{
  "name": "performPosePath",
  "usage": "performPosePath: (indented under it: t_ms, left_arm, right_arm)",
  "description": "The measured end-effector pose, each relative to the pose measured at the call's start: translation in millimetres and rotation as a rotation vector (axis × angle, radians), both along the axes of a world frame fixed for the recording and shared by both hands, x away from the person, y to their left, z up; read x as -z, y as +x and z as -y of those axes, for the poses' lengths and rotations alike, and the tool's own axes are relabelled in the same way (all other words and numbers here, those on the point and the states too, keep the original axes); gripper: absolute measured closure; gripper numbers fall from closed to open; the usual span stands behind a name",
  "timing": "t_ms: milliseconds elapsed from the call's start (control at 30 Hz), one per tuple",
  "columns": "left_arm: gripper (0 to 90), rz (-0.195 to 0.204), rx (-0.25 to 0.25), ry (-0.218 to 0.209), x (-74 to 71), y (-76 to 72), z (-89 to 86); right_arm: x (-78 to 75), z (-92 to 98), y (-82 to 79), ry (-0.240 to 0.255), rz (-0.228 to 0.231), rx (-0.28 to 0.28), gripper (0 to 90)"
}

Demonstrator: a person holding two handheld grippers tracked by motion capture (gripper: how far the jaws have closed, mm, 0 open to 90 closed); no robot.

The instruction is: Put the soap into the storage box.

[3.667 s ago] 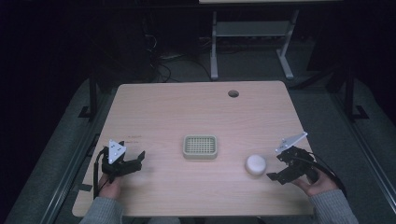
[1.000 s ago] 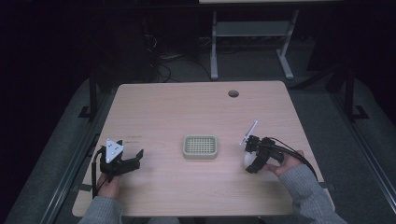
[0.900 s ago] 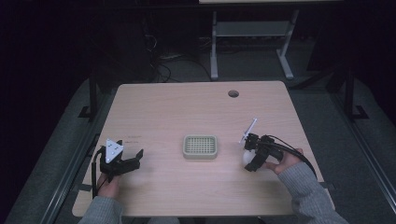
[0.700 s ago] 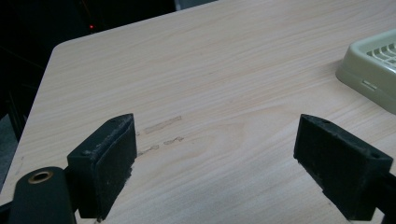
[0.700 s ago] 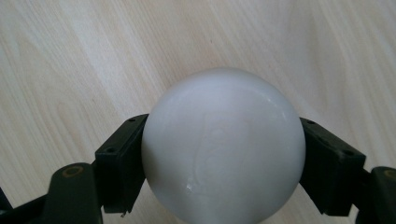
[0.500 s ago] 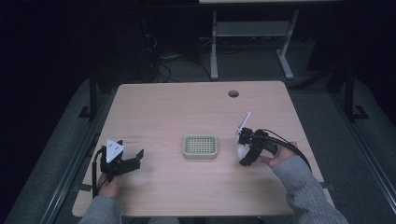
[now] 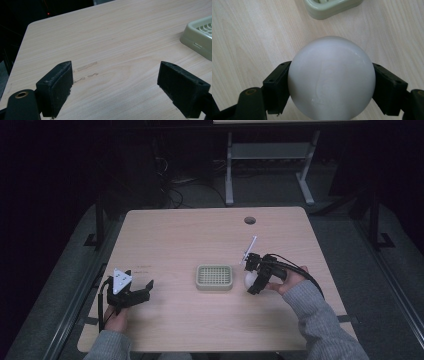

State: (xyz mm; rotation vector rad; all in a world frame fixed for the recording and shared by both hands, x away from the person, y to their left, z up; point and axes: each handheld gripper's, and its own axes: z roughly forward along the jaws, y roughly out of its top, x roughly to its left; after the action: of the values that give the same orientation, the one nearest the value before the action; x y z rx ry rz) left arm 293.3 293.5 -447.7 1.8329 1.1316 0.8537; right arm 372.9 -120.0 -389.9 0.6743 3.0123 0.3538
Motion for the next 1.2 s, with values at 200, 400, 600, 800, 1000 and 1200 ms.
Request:
performPosePath:
  t_ms: [200,400,600,800,1000,1200]
  left_arm:
    - [12.8,0.003,-0.002,-0.005,-0.2,-0.2,0.1]
    - [12.8,-0.002,-0.007,-0.005,-0.6,-0.6,-0.9]
    - [12.8,0.001,-0.010,-0.006,-0.4,-0.3,-1.7]
    - [12.8,-0.001,-0.008,-0.006,-0.4,-0.4,-1.3]
    - [12.8,-0.002,-0.012,-0.012,0.2,0.3,-1.1]
    - [12.8,0.007,-0.011,-0.012,-0.3,-0.1,-1.0]
  right_arm:
    - [-2.0,-11.7,2.8,-0.005,0.000,-0.026,23.8]
    - [-6.6,-21.0,6.9,0.011,0.005,-0.041,23.8]
    - [-7.5,-29.4,10.1,0.002,0.005,-0.057,23.8]
    - [-12.0,-37.4,13.8,0.000,0.010,-0.068,23.8]
    - [-12.0,-45.7,16.4,0.006,0.001,-0.082,23.8]
    - [-15.8,-54.5,19.6,0.010,0.003,-0.094,23.8]
